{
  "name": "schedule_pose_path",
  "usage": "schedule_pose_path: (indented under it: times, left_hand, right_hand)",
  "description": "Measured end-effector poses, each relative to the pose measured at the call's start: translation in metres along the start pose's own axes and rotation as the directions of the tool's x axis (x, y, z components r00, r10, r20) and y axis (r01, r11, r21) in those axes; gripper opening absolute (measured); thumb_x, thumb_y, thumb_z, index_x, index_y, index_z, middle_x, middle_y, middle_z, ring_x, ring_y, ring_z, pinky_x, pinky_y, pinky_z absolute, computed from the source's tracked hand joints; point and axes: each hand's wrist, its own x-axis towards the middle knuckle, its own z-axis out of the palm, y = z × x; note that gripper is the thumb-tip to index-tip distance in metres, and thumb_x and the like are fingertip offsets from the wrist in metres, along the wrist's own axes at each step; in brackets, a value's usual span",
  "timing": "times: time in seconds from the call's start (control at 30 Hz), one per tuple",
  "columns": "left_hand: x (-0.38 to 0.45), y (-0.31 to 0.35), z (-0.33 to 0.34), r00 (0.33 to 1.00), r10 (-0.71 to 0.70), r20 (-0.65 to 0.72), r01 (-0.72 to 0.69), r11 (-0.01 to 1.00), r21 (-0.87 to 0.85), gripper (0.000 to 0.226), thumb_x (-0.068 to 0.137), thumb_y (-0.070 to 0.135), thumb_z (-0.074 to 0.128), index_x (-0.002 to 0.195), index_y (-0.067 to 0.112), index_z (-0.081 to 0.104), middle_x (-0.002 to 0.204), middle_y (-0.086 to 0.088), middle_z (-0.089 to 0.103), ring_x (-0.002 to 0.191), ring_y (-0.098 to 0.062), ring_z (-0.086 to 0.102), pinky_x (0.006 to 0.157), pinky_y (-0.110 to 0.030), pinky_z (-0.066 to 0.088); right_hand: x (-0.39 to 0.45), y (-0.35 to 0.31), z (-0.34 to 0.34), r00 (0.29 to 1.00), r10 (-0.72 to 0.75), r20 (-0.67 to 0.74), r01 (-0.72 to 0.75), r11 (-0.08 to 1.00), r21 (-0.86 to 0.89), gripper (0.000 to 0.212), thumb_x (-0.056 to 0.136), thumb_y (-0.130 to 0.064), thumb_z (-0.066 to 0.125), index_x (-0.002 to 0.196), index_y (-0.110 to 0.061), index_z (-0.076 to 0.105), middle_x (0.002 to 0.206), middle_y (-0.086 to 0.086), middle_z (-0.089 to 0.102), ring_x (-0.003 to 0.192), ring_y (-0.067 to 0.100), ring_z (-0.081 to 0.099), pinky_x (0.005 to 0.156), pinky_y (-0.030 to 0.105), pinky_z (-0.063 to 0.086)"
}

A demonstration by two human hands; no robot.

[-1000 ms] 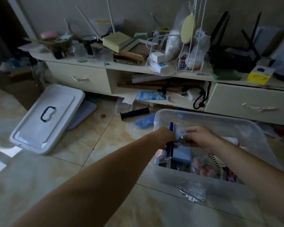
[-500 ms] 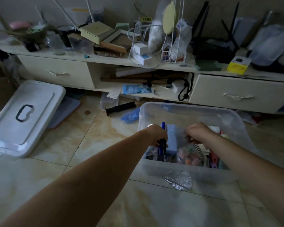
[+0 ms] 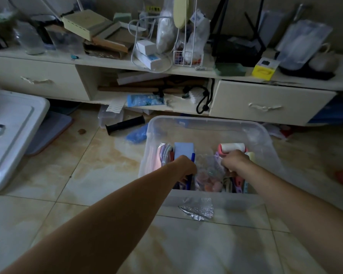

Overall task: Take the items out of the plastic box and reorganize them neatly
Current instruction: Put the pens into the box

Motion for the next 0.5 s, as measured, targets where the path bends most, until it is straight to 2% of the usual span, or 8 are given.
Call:
schedule_pose_path:
  times: [0.1, 0.2, 0.27, 0.33, 0.4, 0.47, 0.5]
  left_hand:
    - [0.004, 0.003, 0.006, 0.997, 0.04, -0.059, -0.038, 0.999, 0.028, 0.019, 0.088, 0.003, 0.062, 0.105, -0.002, 0.053, 0.106, -0.024, 0.065, 0.09, -0.035, 0.069, 0.074, -0.044, 0.061]
    - [0.01, 0.005, 0.011, 0.97, 0.174, -0.17, -0.137, 0.968, 0.209, 0.012, 0.087, 0.006, 0.06, 0.098, 0.003, 0.055, 0.098, -0.015, 0.061, 0.093, -0.03, 0.067, 0.08, -0.038, 0.06]
    - [0.013, 0.006, 0.016, 0.967, 0.2, -0.159, -0.156, 0.955, 0.253, 0.015, 0.086, 0.008, 0.062, 0.1, 0.003, 0.057, 0.1, -0.015, 0.061, 0.093, -0.03, 0.066, 0.081, -0.038, 0.06]
    - [0.015, 0.007, 0.02, 0.969, 0.201, -0.143, -0.155, 0.947, 0.281, 0.017, 0.086, 0.008, 0.063, 0.101, 0.001, 0.059, 0.102, -0.016, 0.062, 0.091, -0.031, 0.067, 0.079, -0.04, 0.06]
    - [0.014, 0.008, 0.02, 0.965, 0.221, -0.142, -0.169, 0.936, 0.307, 0.01, 0.086, 0.008, 0.061, 0.095, 0.002, 0.058, 0.096, -0.014, 0.059, 0.09, -0.03, 0.066, 0.079, -0.038, 0.06]
    - [0.013, 0.009, 0.019, 0.965, 0.223, -0.137, -0.175, 0.939, 0.296, 0.006, 0.088, 0.008, 0.06, 0.092, 0.003, 0.058, 0.094, -0.014, 0.058, 0.091, -0.031, 0.067, 0.08, -0.039, 0.06]
    - [0.013, 0.009, 0.018, 0.967, 0.22, -0.13, -0.175, 0.941, 0.291, 0.008, 0.089, 0.008, 0.059, 0.094, 0.002, 0.059, 0.097, -0.016, 0.059, 0.092, -0.031, 0.067, 0.082, -0.04, 0.06]
  right_hand:
    - [-0.001, 0.004, -0.006, 0.994, -0.036, -0.104, 0.033, 0.999, -0.027, 0.043, 0.093, -0.038, 0.066, 0.122, -0.005, 0.066, 0.127, 0.021, 0.061, 0.113, 0.036, 0.061, 0.09, 0.033, 0.049]
    - [-0.002, 0.009, -0.007, 0.969, -0.189, -0.159, 0.168, 0.977, -0.134, 0.037, 0.094, -0.047, 0.061, 0.103, -0.014, 0.075, 0.11, 0.015, 0.069, 0.102, 0.034, 0.063, 0.08, 0.031, 0.05]
    - [0.0, 0.011, -0.005, 0.973, -0.223, -0.057, 0.208, 0.958, -0.2, 0.032, 0.098, -0.039, 0.056, 0.103, -0.013, 0.075, 0.11, 0.012, 0.07, 0.096, 0.029, 0.062, 0.073, 0.025, 0.048]
    - [0.0, 0.011, -0.003, 0.966, -0.239, 0.096, 0.257, 0.927, -0.274, 0.033, 0.1, -0.028, 0.051, 0.119, -0.009, 0.069, 0.126, 0.009, 0.066, 0.094, 0.018, 0.055, 0.063, 0.019, 0.037]
    - [-0.005, 0.009, -0.005, 0.942, -0.277, 0.192, 0.327, 0.889, -0.321, 0.035, 0.099, -0.021, 0.051, 0.128, -0.009, 0.065, 0.131, 0.005, 0.062, 0.096, 0.012, 0.044, 0.071, 0.019, 0.033]
    - [-0.002, 0.011, -0.006, 0.921, -0.312, 0.234, 0.371, 0.888, -0.273, 0.026, 0.094, -0.025, 0.059, 0.109, -0.009, 0.073, 0.105, -0.004, 0.059, 0.091, 0.013, 0.045, 0.079, 0.021, 0.035]
    - [-0.004, 0.01, -0.009, 0.913, -0.324, 0.249, 0.381, 0.895, -0.234, 0.023, 0.093, -0.028, 0.063, 0.099, -0.009, 0.074, 0.095, -0.005, 0.057, 0.088, 0.013, 0.048, 0.077, 0.023, 0.038]
